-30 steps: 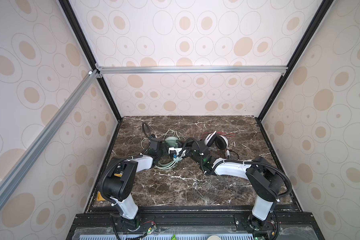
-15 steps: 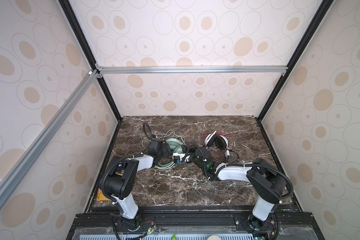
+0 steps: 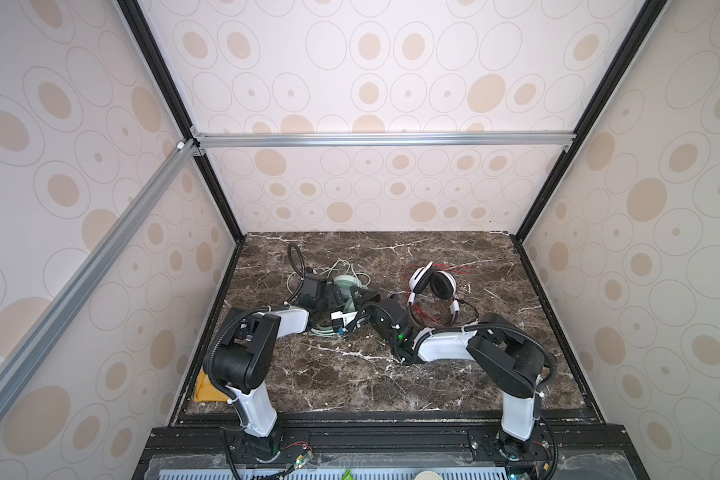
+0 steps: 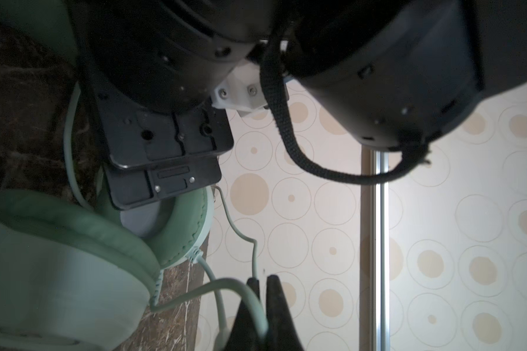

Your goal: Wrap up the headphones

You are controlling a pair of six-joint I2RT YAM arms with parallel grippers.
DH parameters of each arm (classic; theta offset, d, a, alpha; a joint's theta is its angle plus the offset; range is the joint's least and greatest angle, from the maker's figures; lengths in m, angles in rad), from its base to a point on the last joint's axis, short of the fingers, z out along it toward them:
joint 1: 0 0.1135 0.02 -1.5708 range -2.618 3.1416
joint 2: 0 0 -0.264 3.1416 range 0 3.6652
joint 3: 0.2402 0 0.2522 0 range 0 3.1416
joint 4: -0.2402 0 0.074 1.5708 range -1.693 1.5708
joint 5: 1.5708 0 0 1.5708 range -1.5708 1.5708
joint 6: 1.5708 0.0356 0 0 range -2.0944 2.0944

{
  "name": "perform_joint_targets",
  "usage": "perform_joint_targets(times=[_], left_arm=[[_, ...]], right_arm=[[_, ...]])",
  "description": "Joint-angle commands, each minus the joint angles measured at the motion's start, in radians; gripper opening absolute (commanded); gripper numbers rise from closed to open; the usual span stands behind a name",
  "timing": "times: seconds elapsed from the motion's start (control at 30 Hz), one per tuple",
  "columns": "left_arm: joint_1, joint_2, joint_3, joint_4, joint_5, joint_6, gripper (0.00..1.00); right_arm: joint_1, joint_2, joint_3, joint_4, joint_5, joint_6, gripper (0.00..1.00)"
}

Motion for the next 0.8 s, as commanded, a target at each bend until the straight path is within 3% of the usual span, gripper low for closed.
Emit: perform_joint_targets(times=[0.0,0.13,0.4,0.63,0.77], left_arm=[[0.005,0.018,0.046,-0.011,-0.003,-0.009,0.92],[0.006,0.017,0.049,-0.020,-0.006,-0.004,0.92],[0.006,0.020,0.040,-0.015,-0.009,-0.007,0.93],[0.016,0.031,0.047,-0.019,0.003,0.003,0.93],[0.027,0.028,0.057,-0.020,0.021,0.006,0.93]], right_arm=[[0.024,0.045,-0.030,0.332,0.041,-0.198,0.00],[0.022,0.057,-0.074,0.397,0.151,-0.228,0.00],[0.022,-0.030,-0.130,0.396,0.171,-0.225,0.00],[0.040,-0.199,-0.253,0.392,0.181,-0.104,0.00],[0.038,-0.234,-0.309,0.347,0.265,-0.008,0.00]])
